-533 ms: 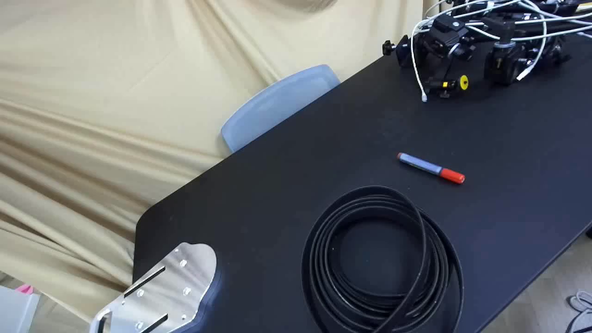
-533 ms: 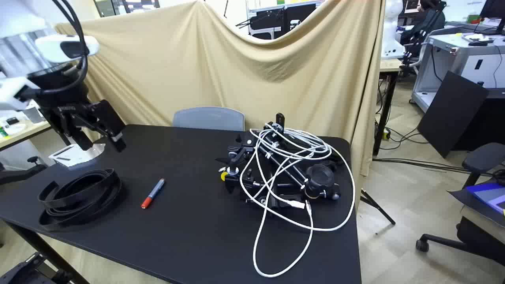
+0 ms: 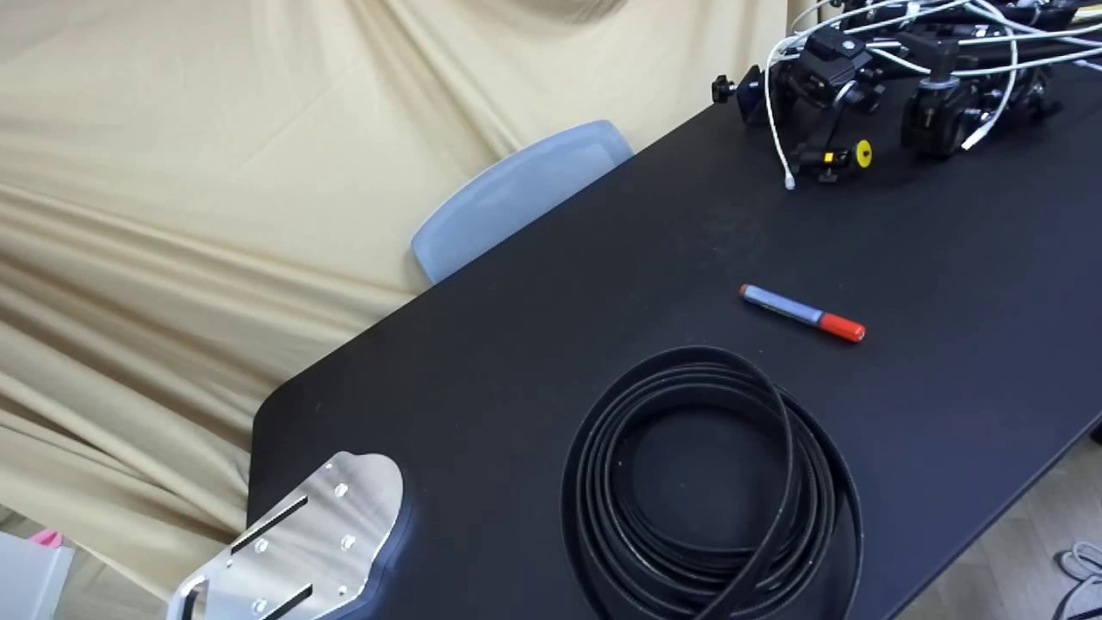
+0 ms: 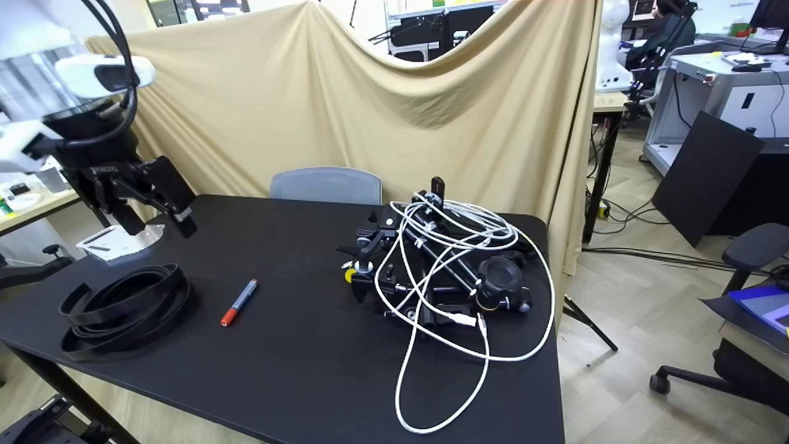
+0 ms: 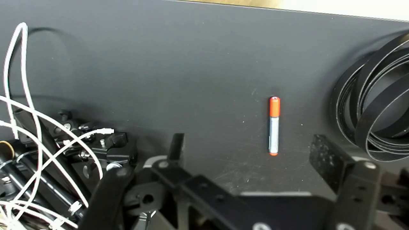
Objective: Move the marker backwards
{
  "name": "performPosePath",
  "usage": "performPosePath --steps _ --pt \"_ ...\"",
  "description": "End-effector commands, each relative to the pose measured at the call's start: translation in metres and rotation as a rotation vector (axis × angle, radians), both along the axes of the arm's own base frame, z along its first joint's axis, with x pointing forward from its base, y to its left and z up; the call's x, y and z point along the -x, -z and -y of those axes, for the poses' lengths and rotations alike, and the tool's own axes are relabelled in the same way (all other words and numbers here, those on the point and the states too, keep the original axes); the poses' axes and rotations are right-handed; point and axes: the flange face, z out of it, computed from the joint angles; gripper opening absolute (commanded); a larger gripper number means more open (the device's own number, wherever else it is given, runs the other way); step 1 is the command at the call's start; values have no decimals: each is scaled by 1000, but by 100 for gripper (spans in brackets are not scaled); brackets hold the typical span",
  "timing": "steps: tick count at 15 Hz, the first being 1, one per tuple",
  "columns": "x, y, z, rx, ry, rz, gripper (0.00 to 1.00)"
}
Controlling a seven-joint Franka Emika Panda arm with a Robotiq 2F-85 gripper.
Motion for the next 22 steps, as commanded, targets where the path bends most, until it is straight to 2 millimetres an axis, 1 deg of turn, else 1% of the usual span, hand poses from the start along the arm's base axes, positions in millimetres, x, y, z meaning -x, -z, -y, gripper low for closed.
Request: performPosePath --steps 1,5,7,8,11,15,18,20,22 --pt "0 -1 0 0 0 -1 100" --pt "0 -1 0 0 0 -1 100" --pt "-7 8 -7 -6 -21 -6 100" --pt "-13 17 -15 -10 -28 -18 100" --pt "-26 37 -39 2 -75 -26 100" --pt "-44 67 -87 6 -152 -8 100" --pt "-51 95 -119 -15 -168 -2 100" --pt "-54 115 -131 -19 -172 -12 100" --pt "-59 136 -137 -12 -178 -26 100"
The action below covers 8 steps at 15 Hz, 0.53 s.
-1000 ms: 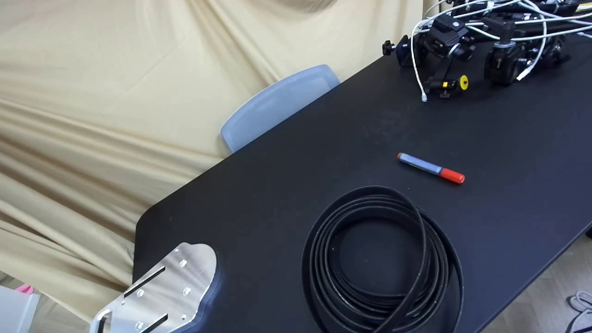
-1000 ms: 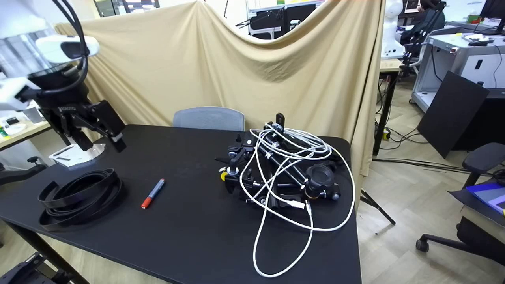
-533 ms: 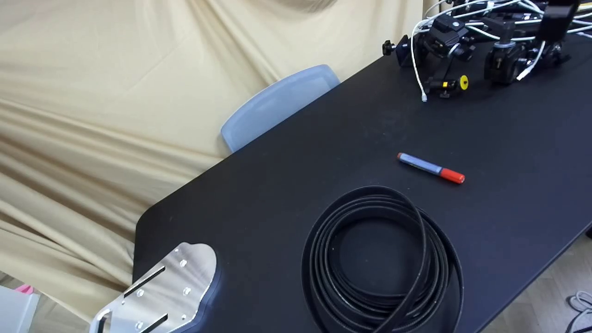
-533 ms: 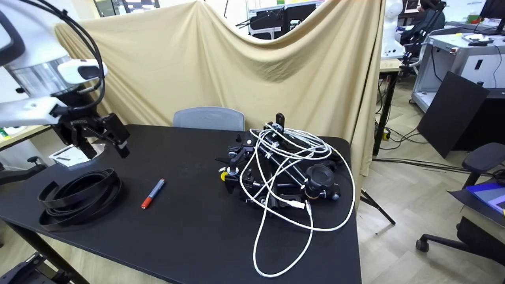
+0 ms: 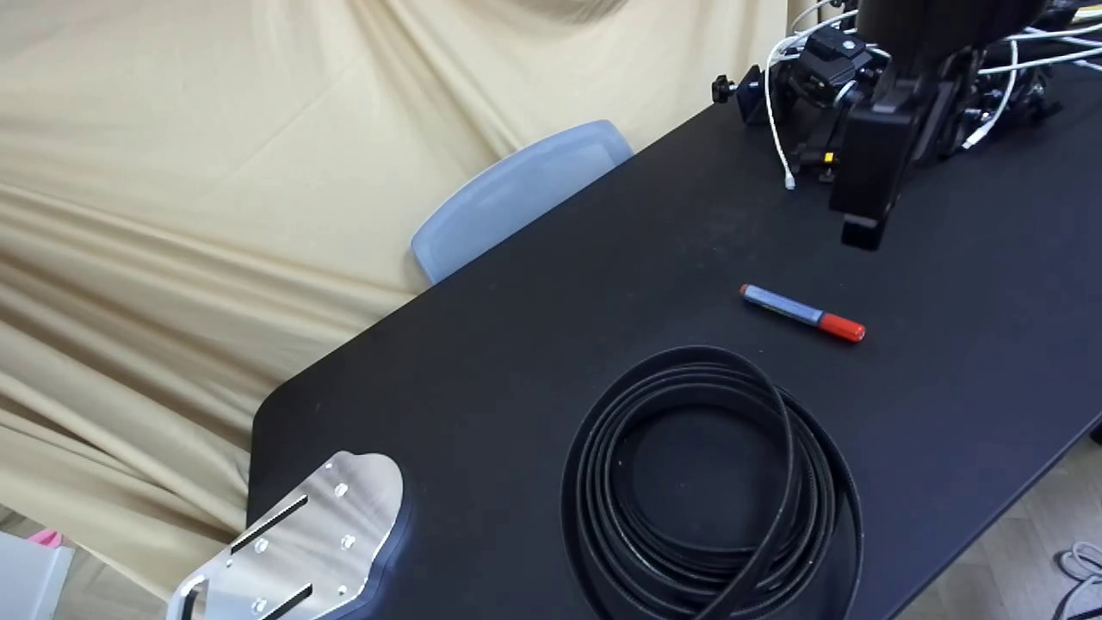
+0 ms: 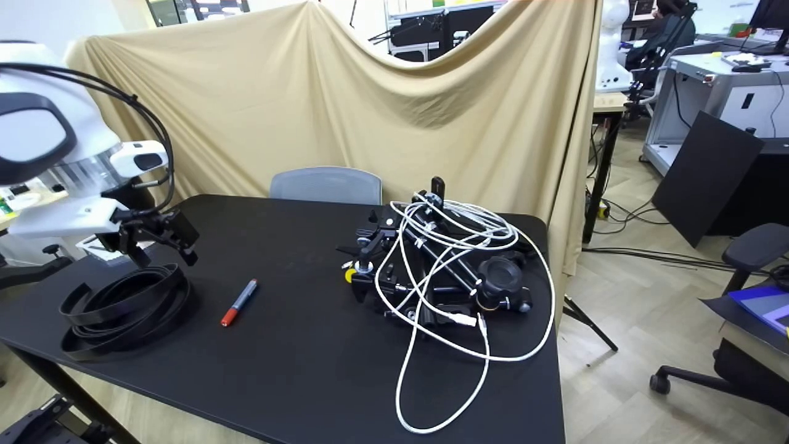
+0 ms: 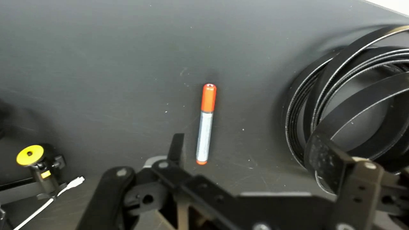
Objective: Move the marker backwards
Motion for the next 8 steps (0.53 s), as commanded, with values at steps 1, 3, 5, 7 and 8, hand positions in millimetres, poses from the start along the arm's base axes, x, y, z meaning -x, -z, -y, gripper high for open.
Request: performPosePath --steps 1,3,5,7,8 --pt "-13 33 -13 -1 24 -26 100" --pt "-19 51 -14 2 31 -27 100" --pt "-24 65 -14 2 39 -9 100" --pt "-30 78 -11 5 45 12 100" --pt "-34 84 -9 6 45 34 100"
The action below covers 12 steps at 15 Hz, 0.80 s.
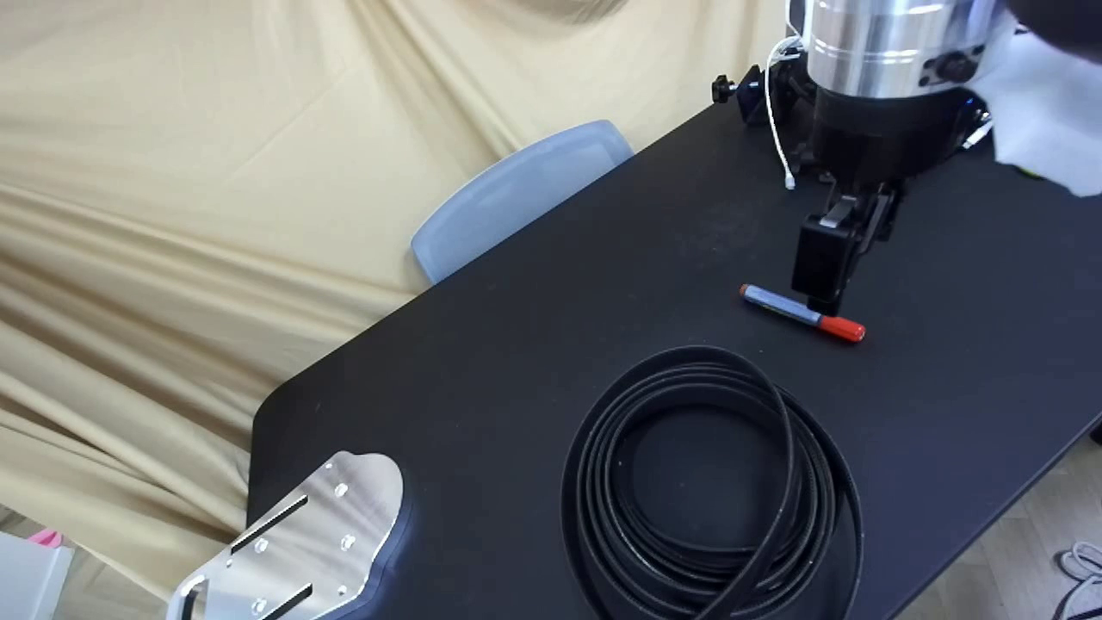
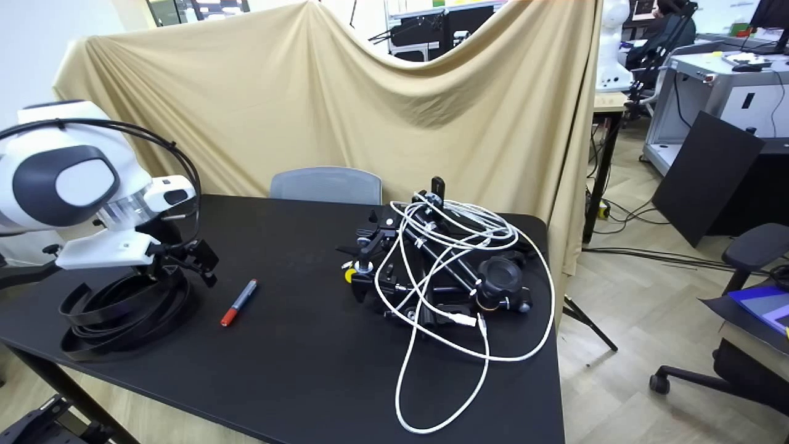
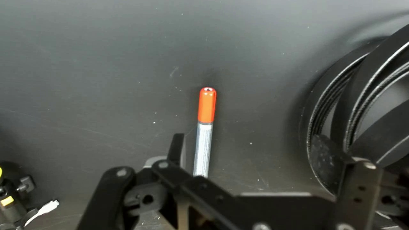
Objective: Move the marker backwards
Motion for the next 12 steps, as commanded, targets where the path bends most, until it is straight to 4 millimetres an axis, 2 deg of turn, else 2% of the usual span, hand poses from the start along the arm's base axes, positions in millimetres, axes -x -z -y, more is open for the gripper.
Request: performPosePath --steps 1,2,3,5,8,12 --pt "-18 19 4 2 36 52 100" --pt "-21 23 9 8 54 62 100" --pt "-10 16 5 7 10 44 100" --pt "-11 22 8 10 10 37 100" --pt "-10 17 7 14 7 39 100" --pt "-21 33 11 36 10 15 100"
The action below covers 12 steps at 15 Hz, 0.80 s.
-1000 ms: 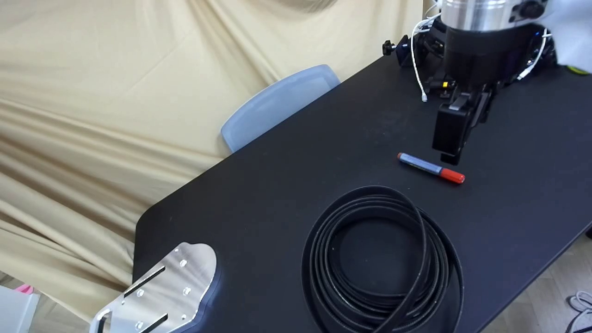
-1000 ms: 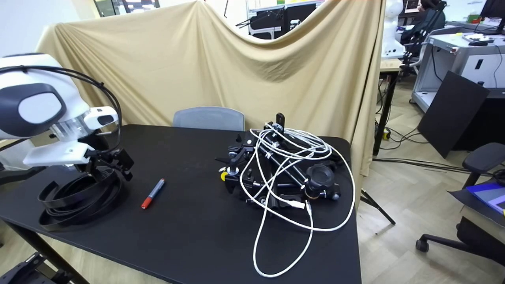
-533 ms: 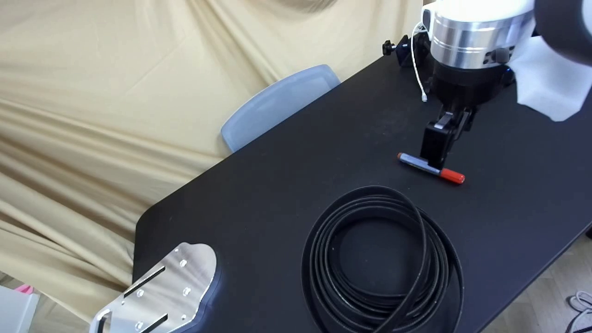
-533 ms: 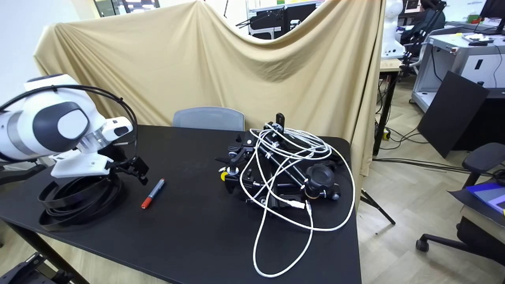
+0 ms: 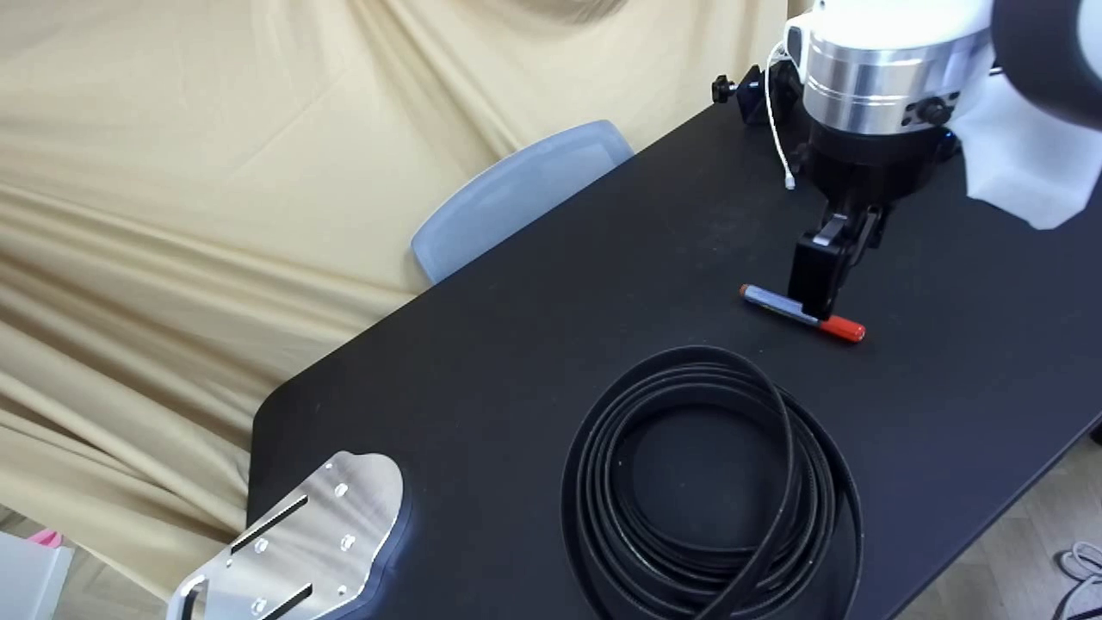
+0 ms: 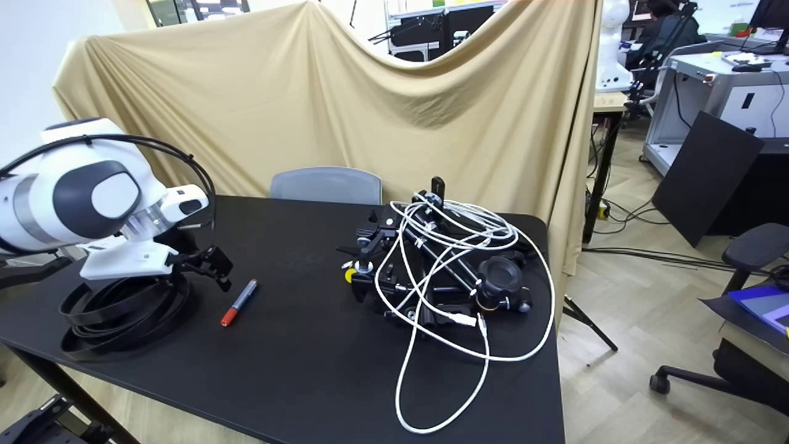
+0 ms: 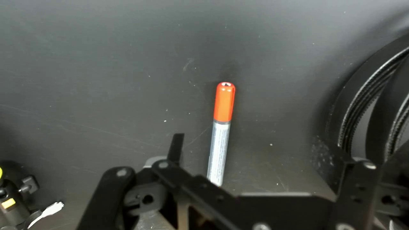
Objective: Move the marker backwards
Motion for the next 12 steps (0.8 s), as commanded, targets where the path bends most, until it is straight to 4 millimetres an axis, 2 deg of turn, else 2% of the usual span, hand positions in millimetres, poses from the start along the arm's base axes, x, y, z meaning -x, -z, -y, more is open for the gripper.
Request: performPosePath --steps 1,7,12 --pt "-13 14 4 27 2 -21 100" --pt "-29 42 6 70 -26 -67 100" --pt "-40 64 -9 25 29 -109 100"
